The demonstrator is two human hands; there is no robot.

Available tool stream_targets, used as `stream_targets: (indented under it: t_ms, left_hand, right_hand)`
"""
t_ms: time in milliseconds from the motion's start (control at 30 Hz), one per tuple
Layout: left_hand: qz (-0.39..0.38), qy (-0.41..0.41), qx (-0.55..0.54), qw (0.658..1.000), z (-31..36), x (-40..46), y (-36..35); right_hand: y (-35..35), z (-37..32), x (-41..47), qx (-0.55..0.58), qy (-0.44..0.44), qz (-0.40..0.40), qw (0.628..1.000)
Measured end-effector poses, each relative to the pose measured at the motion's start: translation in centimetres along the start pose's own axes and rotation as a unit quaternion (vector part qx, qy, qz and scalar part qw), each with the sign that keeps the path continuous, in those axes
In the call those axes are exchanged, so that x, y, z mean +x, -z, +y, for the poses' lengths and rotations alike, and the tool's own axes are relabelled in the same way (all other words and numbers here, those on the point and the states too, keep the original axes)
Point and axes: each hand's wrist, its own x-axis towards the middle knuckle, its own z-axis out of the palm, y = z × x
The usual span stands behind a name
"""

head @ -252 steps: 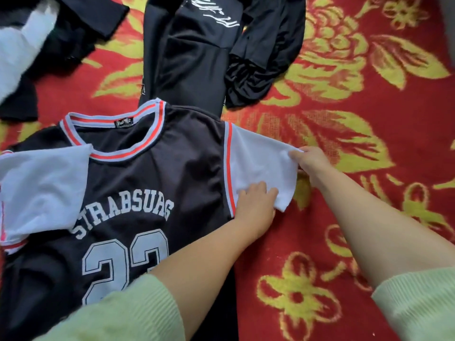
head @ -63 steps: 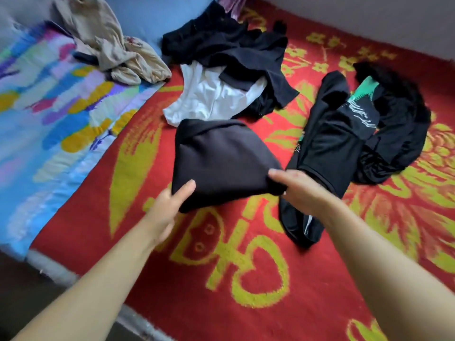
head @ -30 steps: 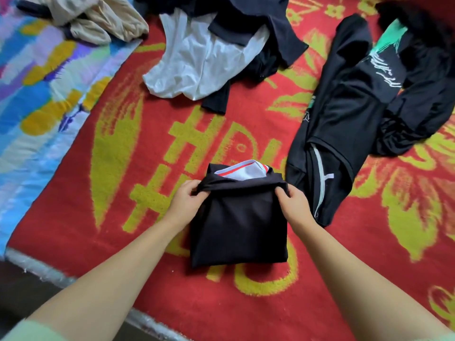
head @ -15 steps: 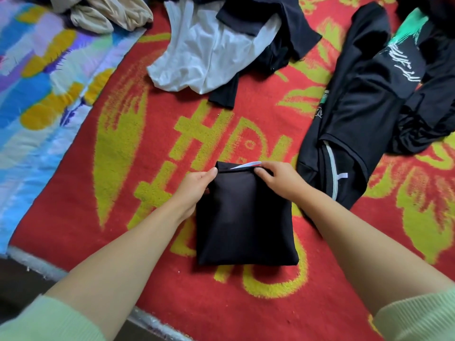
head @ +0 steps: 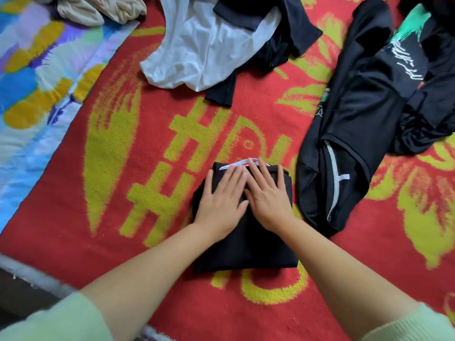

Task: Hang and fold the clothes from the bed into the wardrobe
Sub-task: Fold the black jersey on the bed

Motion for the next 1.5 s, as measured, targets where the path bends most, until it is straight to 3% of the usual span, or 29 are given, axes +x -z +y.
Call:
stream_targets:
  t_ms: [100,200,333,400,500,600,667,767,967,1133,1500]
  left_hand:
    - [-0.068,0.08,0.006,0.995,-2.2,0.2,-2.9]
    - [-0.076,0.071,0.015,0.994,-3.2,1.0,-4.5]
    - [-0.15,0.074,0.02,0.986,-2.8,1.7,-3.0]
    - [-0.111,0.042,0.041,0.992,-2.9,0.8,-1.4]
    - [-0.006,-0.014,0.055,0.998,-2.5,-2.4,-0.1]
    - [-0.066,-0.065,0.033,0.995,-0.8,-7.7,-1.9]
    - [-0.138,-0.043,0.045,0.988,0.4,-9.8,-3.4]
    - [-0.183,0.01,0.059,0.981,1.7,-9.1,-4.6]
    - [-0.149,0.05,0.035,0.987,2.6,-8.7,-4.4]
    - [-0.209,0.03,0.023,0.977,1.3,-6.5,-0.1]
    - [-0.1,0.045,0.065,0.992,-4.4,-11.0,16.2]
  right_hand:
    - [-2.2,2.7,-0.8,0.028,-0.117,-0.077,0.99]
    - [-3.2,4.0,-0.3,0.051,-0.154,-0.116,0.98]
    - [-1.7,3.4,0.1,0.032,-0.155,-0.156,0.975]
    - [0.1,2.8,-0.8,0.017,-0.129,-0.136,0.982]
    - [2.0,1.0,-4.3,-0.004,-0.012,-0.074,0.997]
    - [0.0,-1.2,-9.4,-0.05,0.083,-0.14,0.985]
    - [-2.0,-1.8,-11.4,-0.087,0.077,-0.194,0.974]
    - [-3.7,-1.8,-10.8,-0.119,0.044,-0.185,0.974]
    - [-2.7,-2.4,-10.1,-0.074,-0.03,-0.18,0.98]
    - [1.5,-3.2,-7.6,-0.012,-0.075,-0.212,0.974]
    - [17.2,-12.8,-5.9,-0.078,0.01,-0.143,0.987]
